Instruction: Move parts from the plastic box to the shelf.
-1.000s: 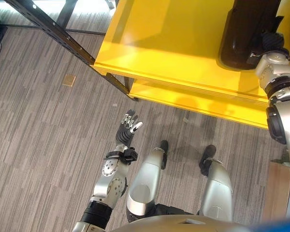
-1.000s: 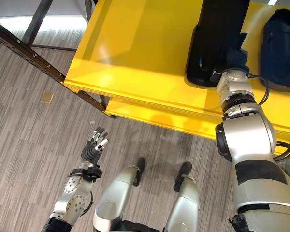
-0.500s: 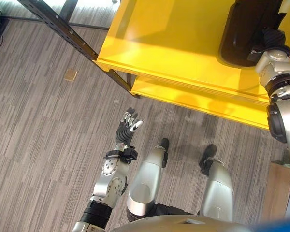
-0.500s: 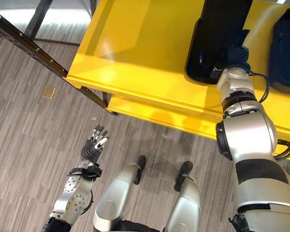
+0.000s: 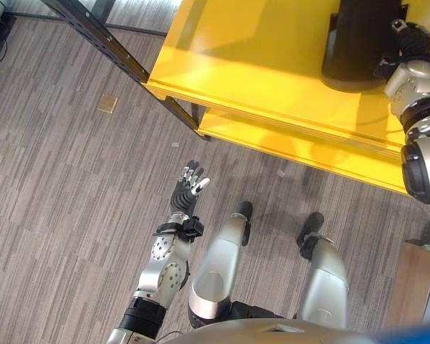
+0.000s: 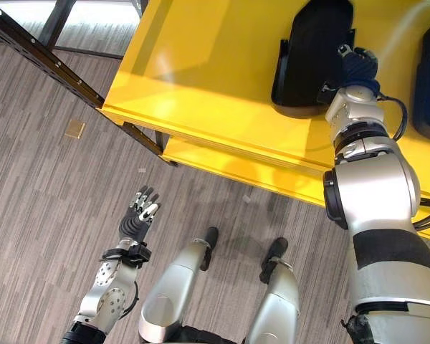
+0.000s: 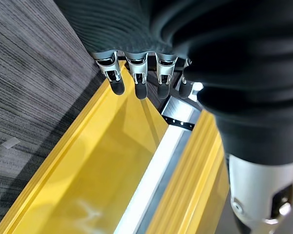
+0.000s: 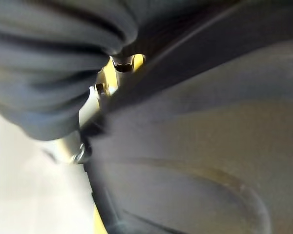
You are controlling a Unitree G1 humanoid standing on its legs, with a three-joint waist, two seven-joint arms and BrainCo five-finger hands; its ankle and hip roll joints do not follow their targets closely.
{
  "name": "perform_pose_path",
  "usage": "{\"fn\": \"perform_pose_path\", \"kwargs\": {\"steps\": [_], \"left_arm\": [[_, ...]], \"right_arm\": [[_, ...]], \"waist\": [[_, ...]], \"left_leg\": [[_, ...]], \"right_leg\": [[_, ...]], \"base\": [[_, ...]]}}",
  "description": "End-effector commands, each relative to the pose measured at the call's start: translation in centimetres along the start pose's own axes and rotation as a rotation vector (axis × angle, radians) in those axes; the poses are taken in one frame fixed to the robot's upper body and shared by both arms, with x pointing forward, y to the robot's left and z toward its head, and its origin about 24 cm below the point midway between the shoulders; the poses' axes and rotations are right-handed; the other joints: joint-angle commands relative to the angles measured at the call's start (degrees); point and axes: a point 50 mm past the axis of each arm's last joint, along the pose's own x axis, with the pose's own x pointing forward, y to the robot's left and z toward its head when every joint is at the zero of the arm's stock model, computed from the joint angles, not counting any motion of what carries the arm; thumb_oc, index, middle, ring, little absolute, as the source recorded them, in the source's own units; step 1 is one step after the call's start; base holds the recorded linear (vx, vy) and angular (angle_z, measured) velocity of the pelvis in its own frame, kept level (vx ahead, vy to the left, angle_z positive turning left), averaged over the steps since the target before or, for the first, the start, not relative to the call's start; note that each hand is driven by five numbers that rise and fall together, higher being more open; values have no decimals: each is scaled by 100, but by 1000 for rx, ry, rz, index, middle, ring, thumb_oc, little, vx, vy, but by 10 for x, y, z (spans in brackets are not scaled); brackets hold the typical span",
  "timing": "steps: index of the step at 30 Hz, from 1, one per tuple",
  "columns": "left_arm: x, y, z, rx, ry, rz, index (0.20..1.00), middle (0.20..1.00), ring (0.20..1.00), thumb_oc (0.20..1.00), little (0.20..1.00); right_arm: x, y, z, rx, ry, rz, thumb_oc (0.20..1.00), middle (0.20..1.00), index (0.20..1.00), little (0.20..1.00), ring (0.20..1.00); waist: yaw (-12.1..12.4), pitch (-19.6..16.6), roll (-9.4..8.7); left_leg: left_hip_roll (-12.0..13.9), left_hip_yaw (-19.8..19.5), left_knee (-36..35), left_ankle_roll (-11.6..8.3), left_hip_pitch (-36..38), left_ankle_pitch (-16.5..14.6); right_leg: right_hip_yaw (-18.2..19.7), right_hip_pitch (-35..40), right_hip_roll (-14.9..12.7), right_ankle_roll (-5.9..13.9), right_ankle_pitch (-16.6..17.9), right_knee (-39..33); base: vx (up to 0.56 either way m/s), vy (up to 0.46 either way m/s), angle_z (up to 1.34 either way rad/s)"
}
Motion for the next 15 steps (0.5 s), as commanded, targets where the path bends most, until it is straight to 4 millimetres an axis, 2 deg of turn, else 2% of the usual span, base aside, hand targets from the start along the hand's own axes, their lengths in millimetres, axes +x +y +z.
{"fn": "perform_pose_path", "kwargs": {"steps": [1, 15], "left_arm": [[-7, -1, 22, 1, -121, -27, 1000, 1000, 1000, 1000, 1000], [-6, 2, 27, 15, -138, -15, 1000, 1000, 1000, 1000, 1000]], "right_arm": [[-4, 1, 63, 2, -220, 11, 1000, 1000, 1000, 1000, 1000], [-7, 9, 66, -21, -247, 29, 1000, 1000, 1000, 1000, 1000]], "waist": [[59, 62, 63], [0, 62, -26]], "left_leg": [[446, -303, 156, -292, 105, -392], [473, -284, 134, -310, 226, -402]], "right_leg": [[295, 143, -350, 226, 91, 84], [296, 230, -331, 215, 77, 79]], "base": [[0, 0, 0], [0, 0, 0]]}}
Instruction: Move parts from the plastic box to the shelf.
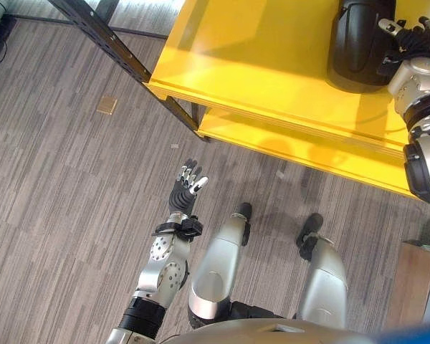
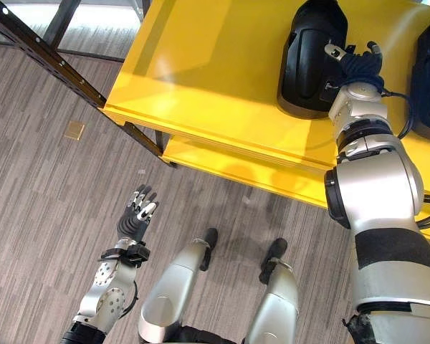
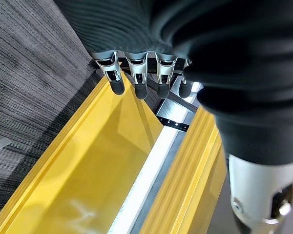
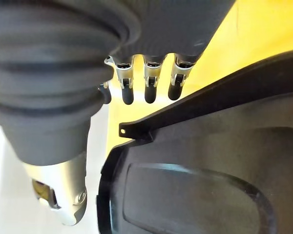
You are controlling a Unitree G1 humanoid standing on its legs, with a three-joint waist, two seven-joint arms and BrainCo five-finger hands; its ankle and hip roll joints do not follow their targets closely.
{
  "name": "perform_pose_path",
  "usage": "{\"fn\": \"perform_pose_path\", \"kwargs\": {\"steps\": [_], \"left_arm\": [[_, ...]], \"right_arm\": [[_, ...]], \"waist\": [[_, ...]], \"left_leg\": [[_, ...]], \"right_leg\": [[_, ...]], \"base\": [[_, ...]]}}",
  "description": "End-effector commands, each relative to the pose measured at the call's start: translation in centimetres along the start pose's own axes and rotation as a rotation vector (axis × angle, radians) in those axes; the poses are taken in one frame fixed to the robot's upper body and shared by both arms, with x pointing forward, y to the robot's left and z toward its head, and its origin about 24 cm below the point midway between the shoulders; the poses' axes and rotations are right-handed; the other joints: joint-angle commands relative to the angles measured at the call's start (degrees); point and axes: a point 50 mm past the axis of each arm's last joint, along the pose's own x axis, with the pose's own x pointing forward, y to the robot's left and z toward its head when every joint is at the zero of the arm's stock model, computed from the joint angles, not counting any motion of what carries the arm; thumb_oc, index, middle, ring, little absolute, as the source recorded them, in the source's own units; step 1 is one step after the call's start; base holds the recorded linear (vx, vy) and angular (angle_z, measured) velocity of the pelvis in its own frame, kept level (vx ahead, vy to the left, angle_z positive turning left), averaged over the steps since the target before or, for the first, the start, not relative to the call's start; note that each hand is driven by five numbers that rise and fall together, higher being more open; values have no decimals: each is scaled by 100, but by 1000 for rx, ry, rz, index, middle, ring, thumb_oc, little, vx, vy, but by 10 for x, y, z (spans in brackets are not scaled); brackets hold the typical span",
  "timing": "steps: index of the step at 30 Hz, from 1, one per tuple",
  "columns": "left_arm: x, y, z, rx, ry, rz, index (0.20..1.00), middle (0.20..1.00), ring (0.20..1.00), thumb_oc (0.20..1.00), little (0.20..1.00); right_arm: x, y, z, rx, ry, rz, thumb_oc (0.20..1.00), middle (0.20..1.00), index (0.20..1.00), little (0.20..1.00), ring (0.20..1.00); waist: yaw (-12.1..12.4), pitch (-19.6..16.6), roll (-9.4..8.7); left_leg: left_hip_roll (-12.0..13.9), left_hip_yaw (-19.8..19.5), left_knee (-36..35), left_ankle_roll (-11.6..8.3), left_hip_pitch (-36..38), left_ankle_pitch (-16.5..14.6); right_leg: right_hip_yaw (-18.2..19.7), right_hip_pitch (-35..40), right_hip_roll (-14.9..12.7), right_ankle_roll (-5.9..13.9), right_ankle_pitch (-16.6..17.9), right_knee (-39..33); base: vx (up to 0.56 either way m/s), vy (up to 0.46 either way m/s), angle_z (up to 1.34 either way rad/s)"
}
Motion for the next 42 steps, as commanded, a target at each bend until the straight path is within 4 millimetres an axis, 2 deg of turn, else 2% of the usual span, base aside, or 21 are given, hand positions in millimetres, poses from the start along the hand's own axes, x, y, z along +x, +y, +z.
{"fn": "perform_pose_path", "kwargs": {"steps": [1, 6, 9, 12, 20, 23, 25, 29, 34, 42], "left_arm": [[-5, -2, 23, 1, -120, -21, 1000, 1000, 1000, 1000, 1000], [-4, -3, 24, -1, -122, -28, 1000, 1000, 1000, 1000, 1000], [-2, -3, 23, 1, -116, -31, 1000, 1000, 1000, 1000, 1000], [-1, -2, 22, 1, -111, -32, 1000, 1000, 1000, 1000, 1000], [0, -2, 22, 15, -92, -53, 1000, 1000, 1000, 1000, 1000], [2, -1, 19, 10, -73, -54, 1000, 1000, 1000, 1000, 1000], [2, 0, 18, 14, -69, -55, 1000, 1000, 1000, 1000, 1000], [2, 1, 12, 41, -28, -70, 1000, 1000, 1000, 1000, 1000], [3, 2, 13, 47, -25, -74, 1000, 1000, 1000, 1000, 1000], [2, 4, 11, 53, -12, -72, 1000, 1000, 1000, 1000, 1000]], "right_arm": [[-7, 10, 65, 5, -237, 33, 1000, 1000, 1000, 1000, 1000], [-10, 18, 72, 17, -286, 72, 1000, 1000, 1000, 1000, 1000], [-17, 40, 64, 75, -294, 156, 1000, 1000, 1000, 1000, 1000], [-21, 51, 57, 99, -282, 198, 1000, 1000, 1000, 1000, 1000], [-29, 70, 45, 156, -257, 259, 1000, 1000, 1000, 1000, 1000], [-38, 88, 27, 232, -216, 324, 1000, 1000, 1000, 1000, 1000], [-40, 92, 24, 244, -208, 338, 1000, 1000, 1000, 1000, 1000], [-49, 106, -1, 282, -138, 380, 1000, 1000, 1000, 1000, 1000], [-51, 110, -14, 298, -95, 390, 1000, 1000, 1000, 1000, 1000], [-48, 106, -21, 300, -69, 374, 1000, 1000, 1000, 1000, 1000]], "waist": [[25, 75, 34], [-50, 75, -50], [-136, 75, -137], [-167, 75, -168], [-285, 74, -229], [-399, 34, -260], [-409, 27, -264], [-464, 43, -229], [-491, 32, -186], [-526, 47, -122]], "left_leg": [[480, -295, 61, -331, 239, -408], [513, -261, -61, -357, 431, -383], [543, -219, -185, -387, 619, -354], [557, -201, -203, -398, 669, -342], [572, -152, -350, -418, 919, -276], [583, -117, -367, -421, 1002, -286], [584, -114, -368, -422, 1014, -285], [581, -93, -337, -432, 1039, -293], [589, -103, -333, -439, 1022, -280], [581, -110, -290, -442, 958, -278]], "right_leg": [[283, 202, -336, 251, 29, 89], [285, 375, -315, 256, 63, -25], [295, 531, -274, 246, 95, -134], [310, 579, -256, 240, 104, -160], [362, 778, -226, 226, 127, -272], [431, 809, -197, 218, 111, -245], [440, 811, -195, 215, 107, -235], [494, 818, -173, 206, 99, -199], [505, 799, -166, 201, 89, -171], [542, 716, -173, 186, 78, -90]], "base": [[0, 0, 0], [-25, -13, -3], [-30, -19, -12], [-18, -19, -13], [-17, -10, -6], [0, -7, -12], [-9, -14, -8], [-5, -4, -1], [-4, -4, -1], [0, 0, 0]]}}
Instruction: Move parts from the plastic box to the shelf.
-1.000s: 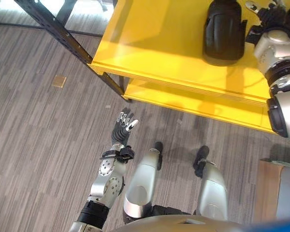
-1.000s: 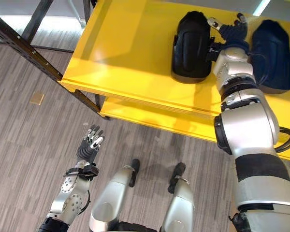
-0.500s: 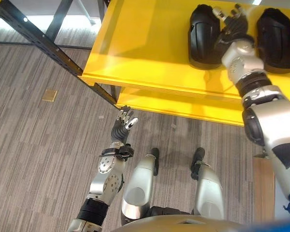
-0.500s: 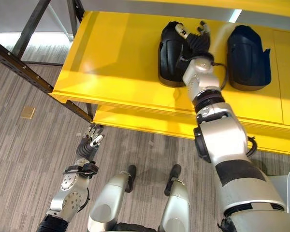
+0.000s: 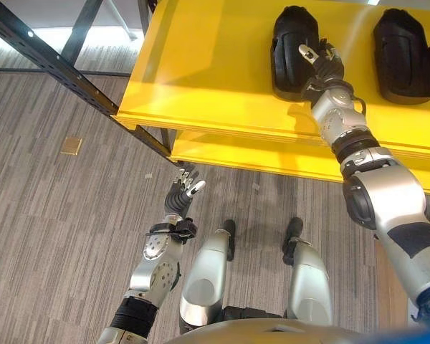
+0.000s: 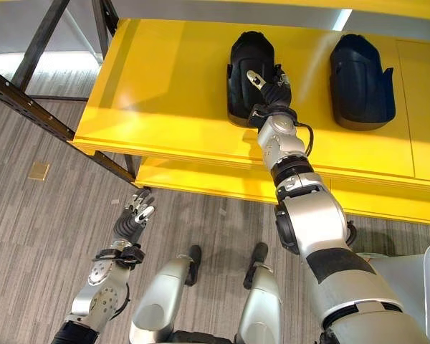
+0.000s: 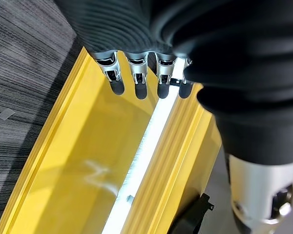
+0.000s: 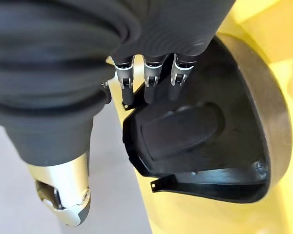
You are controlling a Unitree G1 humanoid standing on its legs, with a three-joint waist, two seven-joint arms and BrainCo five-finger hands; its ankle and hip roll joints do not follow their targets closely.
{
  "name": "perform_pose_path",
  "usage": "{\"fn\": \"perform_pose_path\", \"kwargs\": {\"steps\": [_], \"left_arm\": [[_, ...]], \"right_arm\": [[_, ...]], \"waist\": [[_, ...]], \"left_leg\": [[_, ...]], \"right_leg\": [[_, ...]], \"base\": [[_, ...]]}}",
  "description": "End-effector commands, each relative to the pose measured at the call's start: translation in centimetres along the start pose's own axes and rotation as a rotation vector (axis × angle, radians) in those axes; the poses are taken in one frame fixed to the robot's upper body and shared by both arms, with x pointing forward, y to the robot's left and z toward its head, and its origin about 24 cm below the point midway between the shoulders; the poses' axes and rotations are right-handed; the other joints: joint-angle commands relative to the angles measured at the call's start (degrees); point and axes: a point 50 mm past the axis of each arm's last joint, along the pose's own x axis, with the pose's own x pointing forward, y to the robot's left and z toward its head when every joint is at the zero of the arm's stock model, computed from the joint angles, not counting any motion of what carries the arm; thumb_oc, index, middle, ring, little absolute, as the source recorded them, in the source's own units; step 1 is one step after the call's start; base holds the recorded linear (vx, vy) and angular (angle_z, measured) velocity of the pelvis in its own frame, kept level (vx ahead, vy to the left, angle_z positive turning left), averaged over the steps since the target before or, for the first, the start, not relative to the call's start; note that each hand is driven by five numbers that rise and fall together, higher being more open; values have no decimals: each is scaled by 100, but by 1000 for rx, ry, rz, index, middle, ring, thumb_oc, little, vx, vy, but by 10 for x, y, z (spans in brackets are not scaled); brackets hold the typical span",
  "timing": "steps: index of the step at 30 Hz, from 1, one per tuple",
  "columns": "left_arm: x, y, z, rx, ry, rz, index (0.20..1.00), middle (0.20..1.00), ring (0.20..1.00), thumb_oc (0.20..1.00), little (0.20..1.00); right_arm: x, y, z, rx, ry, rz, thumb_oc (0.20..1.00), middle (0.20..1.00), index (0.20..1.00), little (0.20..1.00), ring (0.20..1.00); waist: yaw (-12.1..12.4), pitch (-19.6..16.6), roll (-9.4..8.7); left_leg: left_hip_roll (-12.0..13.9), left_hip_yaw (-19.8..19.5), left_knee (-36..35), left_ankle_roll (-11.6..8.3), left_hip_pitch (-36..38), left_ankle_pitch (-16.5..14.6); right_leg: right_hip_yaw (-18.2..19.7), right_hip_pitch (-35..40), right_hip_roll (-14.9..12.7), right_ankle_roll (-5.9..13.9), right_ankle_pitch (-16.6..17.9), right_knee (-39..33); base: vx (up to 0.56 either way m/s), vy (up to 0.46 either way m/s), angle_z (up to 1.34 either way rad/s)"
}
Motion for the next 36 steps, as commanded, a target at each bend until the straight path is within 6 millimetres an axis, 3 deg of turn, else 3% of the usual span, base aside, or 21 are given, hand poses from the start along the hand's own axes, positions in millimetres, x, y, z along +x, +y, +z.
{"fn": "perform_pose_path", "kwargs": {"steps": [1, 14, 18, 25, 36], "left_arm": [[0, -6, 12, 7, -63, -50, 1000, 1000, 1000, 1000, 1000], [1, -6, 11, -8, -60, -49, 1000, 1000, 1000, 1000, 1000], [0, -4, 12, -23, -65, -31, 1000, 1000, 1000, 1000, 1000], [-1, -3, 10, -26, -57, -25, 1000, 1000, 1000, 1000, 1000], [-3, 0, 7, -20, -47, -16, 1000, 1000, 1000, 1000, 1000]], "right_arm": [[1, 7, 42, -19, -168, 50, 1000, 1000, 1000, 1000, 1000], [-9, 24, 37, 54, -211, 129, 1000, 1000, 1000, 1000, 1000], [-27, 42, 50, 118, -328, 237, 1000, 1000, 1000, 1000, 1000], [-36, 38, 51, 129, -383, 267, 1000, 1000, 1000, 1000, 1000], [-29, 21, 52, 49, -386, 202, 1000, 1000, 1000, 1000, 1000]], "waist": [[107, 173, 170], [16, 190, 109], [-95, 190, 23], [-181, 190, -29], [-220, 190, -33]], "left_leg": [[490, -445, 32, -480, 195, -274], [502, -427, 94, -481, 130, -300], [509, -396, 71, -482, 122, -296], [521, -388, 119, -486, 55, -296], [537, -385, 133, -485, 20, -301]], "right_leg": [[291, 54, -334, 108, -205, 487], [356, -28, -306, 104, -201, 546], [414, -86, -284, 110, -186, 559], [446, -149, -264, 107, -186, 597], [475, -211, -247, 105, -189, 638]], "base": [[0, 0, 0], [0, 0, 0], [0, 0, 0], [0, -1, -1], [0, -1, 0]]}}
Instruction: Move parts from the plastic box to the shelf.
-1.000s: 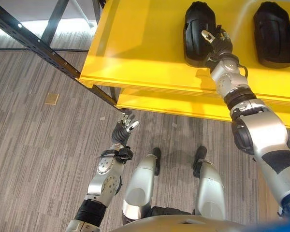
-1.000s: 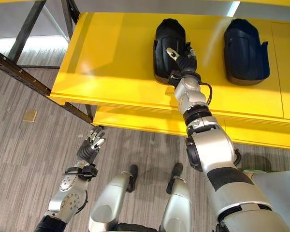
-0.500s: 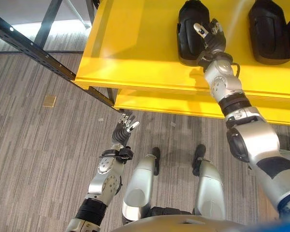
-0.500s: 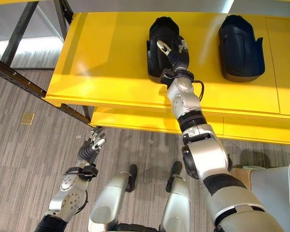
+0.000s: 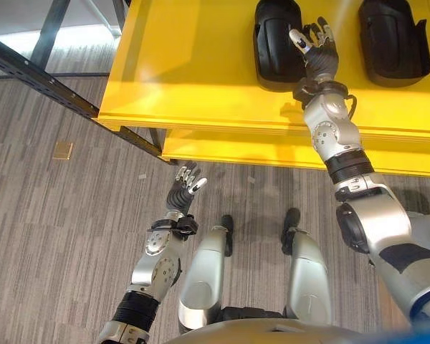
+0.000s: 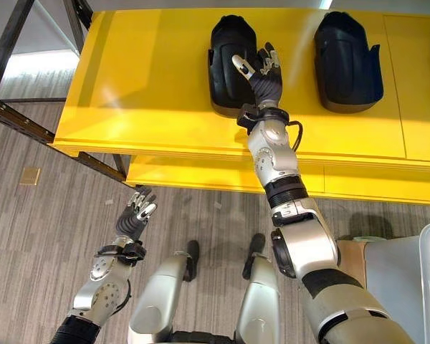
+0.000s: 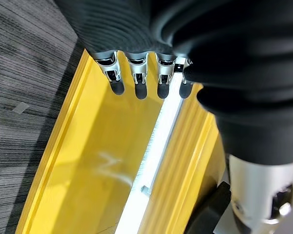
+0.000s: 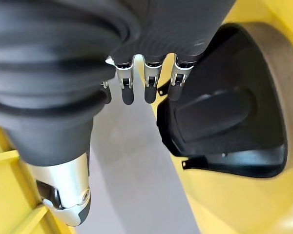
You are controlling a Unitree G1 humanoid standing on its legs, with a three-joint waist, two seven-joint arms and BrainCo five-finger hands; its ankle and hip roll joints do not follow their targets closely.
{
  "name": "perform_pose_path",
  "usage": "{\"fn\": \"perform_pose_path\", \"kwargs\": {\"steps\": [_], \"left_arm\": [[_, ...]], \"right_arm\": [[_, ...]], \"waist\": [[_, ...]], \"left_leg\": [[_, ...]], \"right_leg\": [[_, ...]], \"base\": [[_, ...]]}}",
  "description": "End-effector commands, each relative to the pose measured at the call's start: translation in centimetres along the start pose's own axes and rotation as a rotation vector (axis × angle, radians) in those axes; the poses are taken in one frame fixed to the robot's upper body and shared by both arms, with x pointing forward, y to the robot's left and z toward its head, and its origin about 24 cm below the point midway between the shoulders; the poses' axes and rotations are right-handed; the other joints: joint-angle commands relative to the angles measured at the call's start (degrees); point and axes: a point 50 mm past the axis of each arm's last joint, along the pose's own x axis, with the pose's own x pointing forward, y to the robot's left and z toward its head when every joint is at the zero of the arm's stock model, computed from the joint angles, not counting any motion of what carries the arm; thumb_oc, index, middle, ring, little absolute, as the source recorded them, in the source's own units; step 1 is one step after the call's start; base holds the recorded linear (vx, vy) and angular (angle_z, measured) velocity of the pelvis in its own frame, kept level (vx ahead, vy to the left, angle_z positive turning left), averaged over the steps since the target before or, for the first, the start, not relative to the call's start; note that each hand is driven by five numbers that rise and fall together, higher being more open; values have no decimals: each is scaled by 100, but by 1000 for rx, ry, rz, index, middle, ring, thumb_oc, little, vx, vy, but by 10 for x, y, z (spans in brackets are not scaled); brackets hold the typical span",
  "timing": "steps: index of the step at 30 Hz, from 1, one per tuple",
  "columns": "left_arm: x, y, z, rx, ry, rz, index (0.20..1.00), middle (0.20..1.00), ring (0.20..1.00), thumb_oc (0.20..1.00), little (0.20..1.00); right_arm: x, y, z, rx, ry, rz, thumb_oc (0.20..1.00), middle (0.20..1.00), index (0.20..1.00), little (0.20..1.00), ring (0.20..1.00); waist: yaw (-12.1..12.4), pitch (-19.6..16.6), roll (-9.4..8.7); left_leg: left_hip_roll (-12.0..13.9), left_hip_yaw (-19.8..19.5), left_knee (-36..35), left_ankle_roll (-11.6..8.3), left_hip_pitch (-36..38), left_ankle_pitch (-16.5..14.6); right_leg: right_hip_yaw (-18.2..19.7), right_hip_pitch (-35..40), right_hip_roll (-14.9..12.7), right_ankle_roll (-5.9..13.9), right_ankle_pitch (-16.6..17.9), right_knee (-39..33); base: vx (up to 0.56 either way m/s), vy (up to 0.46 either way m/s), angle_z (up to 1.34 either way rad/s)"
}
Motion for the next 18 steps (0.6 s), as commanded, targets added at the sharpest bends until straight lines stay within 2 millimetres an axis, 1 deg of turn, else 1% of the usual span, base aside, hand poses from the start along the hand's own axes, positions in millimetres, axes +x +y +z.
{"fn": "perform_pose_path", "kwargs": {"steps": [1, 4, 14, 15, 18], "left_arm": [[-8, -2, 11, -23, -67, -27, 1000, 1000, 1000, 1000, 1000], [-8, -1, 11, -21, -67, -25, 1000, 1000, 1000, 1000, 1000], [-9, -2, 10, -20, -68, -28, 1000, 1000, 1000, 1000, 1000], [-9, -2, 10, -20, -68, -28, 1000, 1000, 1000, 1000, 1000], [-10, -2, 9, -20, -65, -31, 1000, 1000, 1000, 1000, 1000]], "right_arm": [[7, -2, 40, -3, -163, 9, 1000, 1000, 1000, 1000, 1000], [10, -10, 38, -14, -144, -24, 1000, 1000, 1000, 1000, 1000], [16, -29, 40, -63, -124, -90, 1000, 1000, 1000, 1000, 1000], [17, -33, 39, -65, -113, -109, 1000, 1000, 1000, 1000, 1000], [21, -38, 43, -83, -105, -130, 1000, 1000, 1000, 1000, 1000]], "waist": [[112, 112, 43], [114, 112, 58], [111, 112, 79], [121, 112, 91], [147, 112, 120]], "left_leg": [[466, -383, 8, -440, 247, -258], [465, -382, -5, -441, 242, -255], [460, -392, -4, -438, 164, -254], [461, -392, -9, -438, 149, -254], [458, -392, 5, -438, 76, -248]], "right_leg": [[423, 141, -290, 174, -34, 312], [431, 124, -288, 170, -35, 310], [422, 43, -292, 171, -47, 335], [416, 20, -293, 171, -42, 344], [425, -64, -297, 179, -37, 363]], "base": [[0, 0, 0], [0, 0, 0], [0, 0, 0], [0, 0, 0], [0, 0, 0]]}}
